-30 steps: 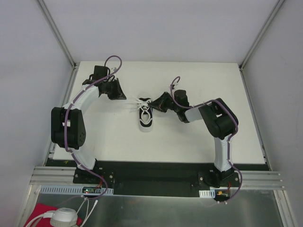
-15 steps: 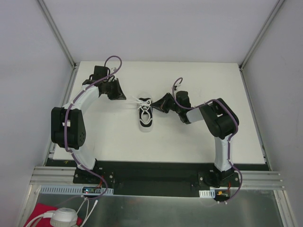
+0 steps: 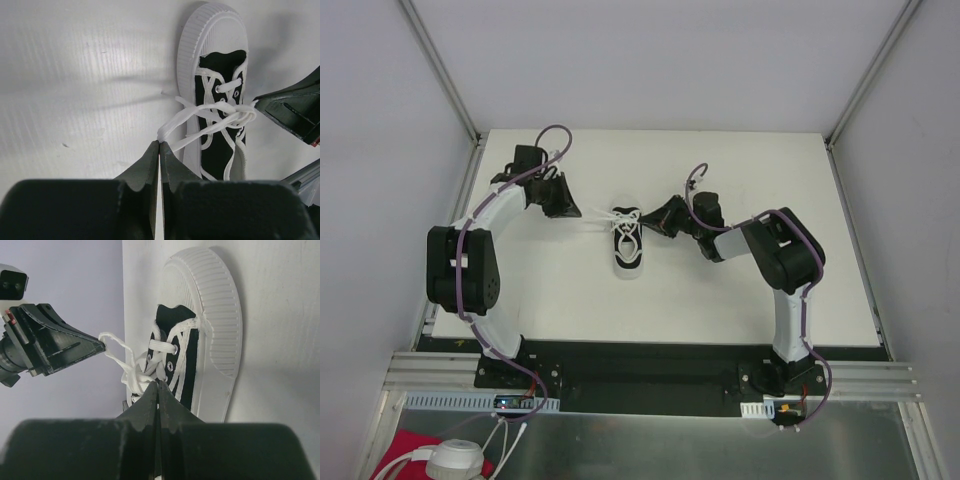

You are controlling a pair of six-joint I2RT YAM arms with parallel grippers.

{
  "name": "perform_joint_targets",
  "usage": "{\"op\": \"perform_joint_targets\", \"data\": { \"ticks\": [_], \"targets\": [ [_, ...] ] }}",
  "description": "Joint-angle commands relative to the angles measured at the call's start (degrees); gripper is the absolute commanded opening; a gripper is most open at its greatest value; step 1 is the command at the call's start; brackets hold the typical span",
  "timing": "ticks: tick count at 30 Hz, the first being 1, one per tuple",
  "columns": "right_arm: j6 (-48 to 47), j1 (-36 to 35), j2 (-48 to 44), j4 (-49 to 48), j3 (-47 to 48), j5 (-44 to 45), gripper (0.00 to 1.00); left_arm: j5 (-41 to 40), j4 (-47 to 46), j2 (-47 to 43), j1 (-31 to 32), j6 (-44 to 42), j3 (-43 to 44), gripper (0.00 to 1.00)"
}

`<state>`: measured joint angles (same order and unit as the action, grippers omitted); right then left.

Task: Tie the shoes
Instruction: Tie the shoelace on the shoe.

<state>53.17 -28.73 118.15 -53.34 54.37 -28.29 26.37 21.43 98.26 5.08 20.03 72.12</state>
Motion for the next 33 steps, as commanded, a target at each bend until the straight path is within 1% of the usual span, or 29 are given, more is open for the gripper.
{"op": "perform_joint_targets", "data": {
  "ticks": [1, 14, 24, 33],
  "targets": [
    [1.0, 0.9, -2.2, -4.4, -0.9, 1.4, 0.0, -1.5, 0.1, -1.7, -0.9, -0.9, -1.5, 0.0],
    [1.0, 2.1, -2.6, -5.3, -1.9, 1.3, 0.0, -3.2, -0.2, -2.0, -1.7, -0.3, -3.4, 0.0],
    [1.1, 3.7, -3.3, -5.3, -2.5, 1.8, 0.0, -3.8, -0.3, -4.5, -4.1, -0.7, -4.3, 0.0],
    [3.7, 5.4, -3.2, -8.5, -2.7, 1.5, 0.0, -3.9, -0.3, -5.9, -4.7, -0.7, -4.5, 0.0]
  ]
}}
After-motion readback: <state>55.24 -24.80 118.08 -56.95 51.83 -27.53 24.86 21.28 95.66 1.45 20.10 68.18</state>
